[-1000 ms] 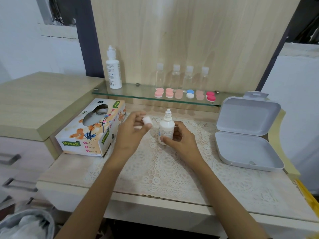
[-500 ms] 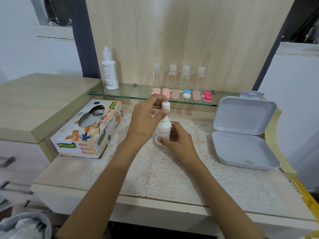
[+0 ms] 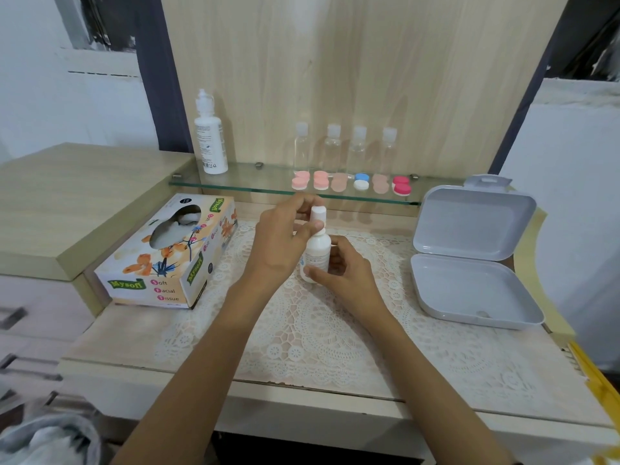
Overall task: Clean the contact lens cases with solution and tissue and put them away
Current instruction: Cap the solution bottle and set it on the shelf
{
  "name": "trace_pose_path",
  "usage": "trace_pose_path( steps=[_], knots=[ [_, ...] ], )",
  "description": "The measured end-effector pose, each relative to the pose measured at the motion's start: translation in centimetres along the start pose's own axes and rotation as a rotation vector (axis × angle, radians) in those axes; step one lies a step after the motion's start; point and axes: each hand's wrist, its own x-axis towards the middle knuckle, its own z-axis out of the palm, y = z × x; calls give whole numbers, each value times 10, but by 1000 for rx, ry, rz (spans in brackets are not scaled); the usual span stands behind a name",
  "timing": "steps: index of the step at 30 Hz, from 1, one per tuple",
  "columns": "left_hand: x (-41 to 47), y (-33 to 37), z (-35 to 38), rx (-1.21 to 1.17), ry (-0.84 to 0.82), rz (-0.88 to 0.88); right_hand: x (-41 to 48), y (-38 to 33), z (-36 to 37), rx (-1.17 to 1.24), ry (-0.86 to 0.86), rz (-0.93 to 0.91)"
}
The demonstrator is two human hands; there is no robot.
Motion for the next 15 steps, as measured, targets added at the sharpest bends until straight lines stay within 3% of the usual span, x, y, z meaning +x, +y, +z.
trace_pose_path(
  steps=[15],
  knots=[
    [5, 4, -4, -95, -156, -41, 1, 2, 0, -20, -4, 4]
  ],
)
